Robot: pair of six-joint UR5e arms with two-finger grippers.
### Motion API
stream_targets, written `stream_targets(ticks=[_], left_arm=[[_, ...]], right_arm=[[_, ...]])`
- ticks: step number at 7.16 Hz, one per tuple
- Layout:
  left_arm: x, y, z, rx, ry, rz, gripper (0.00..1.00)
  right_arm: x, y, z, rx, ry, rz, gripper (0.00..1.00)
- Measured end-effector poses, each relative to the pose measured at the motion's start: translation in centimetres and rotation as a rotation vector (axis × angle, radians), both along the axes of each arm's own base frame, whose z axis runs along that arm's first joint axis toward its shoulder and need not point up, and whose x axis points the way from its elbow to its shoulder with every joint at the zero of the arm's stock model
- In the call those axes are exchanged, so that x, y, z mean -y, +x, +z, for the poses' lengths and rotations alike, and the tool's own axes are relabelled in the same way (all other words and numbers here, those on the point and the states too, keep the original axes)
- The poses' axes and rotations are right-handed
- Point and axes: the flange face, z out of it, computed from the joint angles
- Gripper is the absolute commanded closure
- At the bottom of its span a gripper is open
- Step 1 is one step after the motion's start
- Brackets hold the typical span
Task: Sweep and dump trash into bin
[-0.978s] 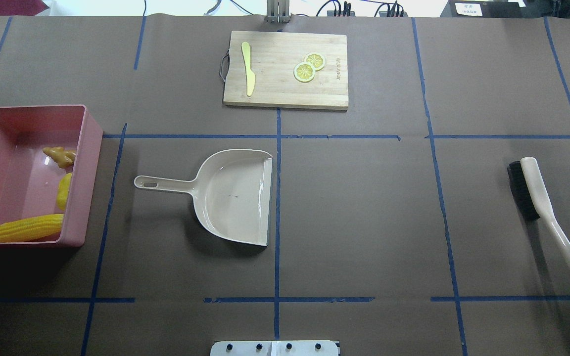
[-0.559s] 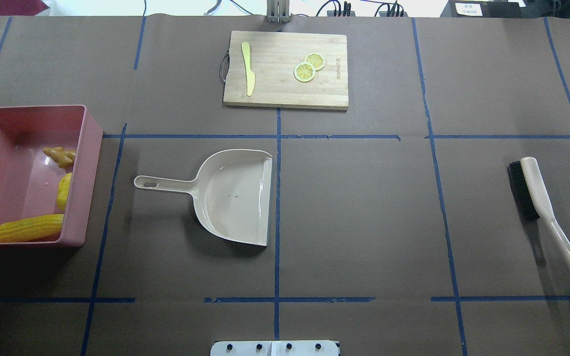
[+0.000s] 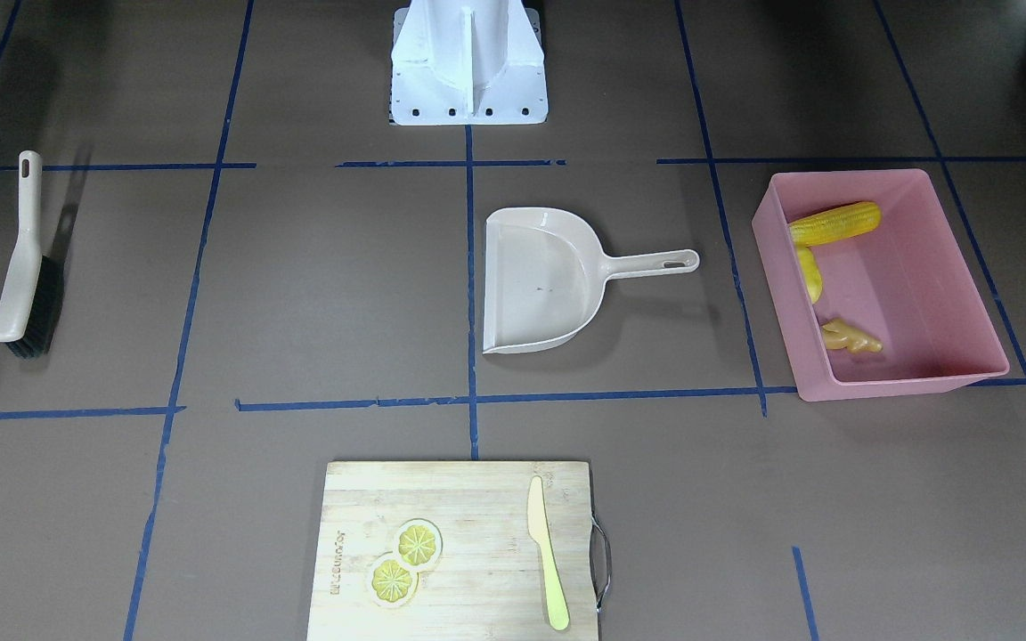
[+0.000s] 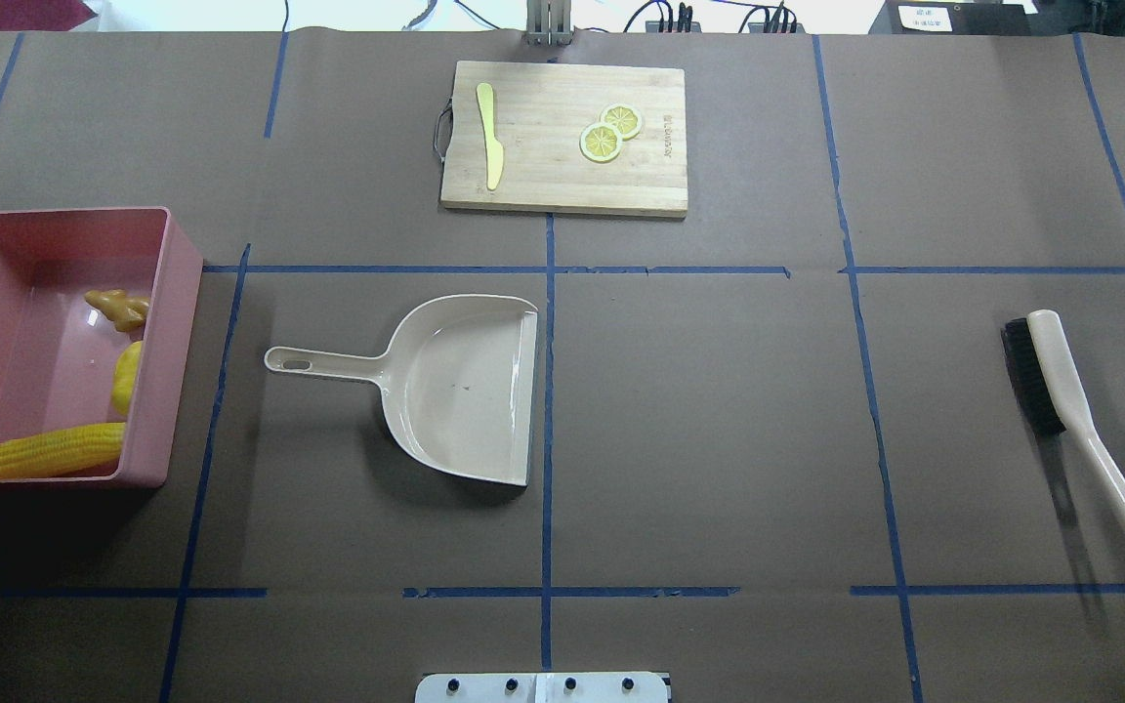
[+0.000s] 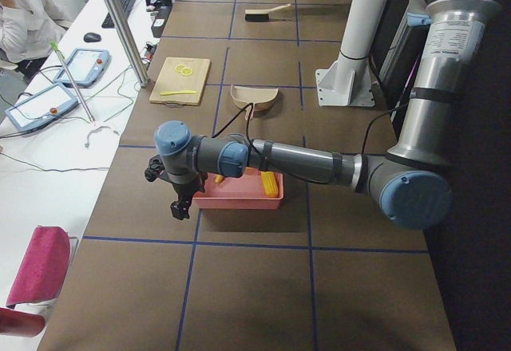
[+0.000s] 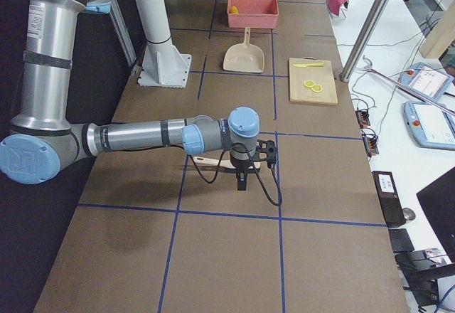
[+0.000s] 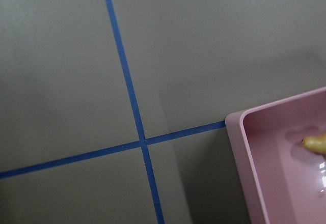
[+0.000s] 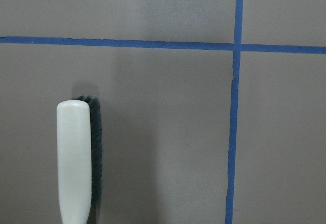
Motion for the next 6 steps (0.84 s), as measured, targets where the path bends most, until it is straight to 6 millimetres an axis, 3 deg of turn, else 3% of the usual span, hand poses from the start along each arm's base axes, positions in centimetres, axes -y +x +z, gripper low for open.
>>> stream_targets(ticks=[3,6], left_arm=[[-0.7,-0.1,-0.4,-0.003,0.002,-0.01,0.0],[-2.7,0.0,1.4,-0.008,-0.002,-0.002,0.0]], right_arm=[[0.8,0.0,1.4,-0.009,-0.014,-0.017,0.0],[1.8,1.8,3.6,-0.009,0.011,-0.041,0.0]])
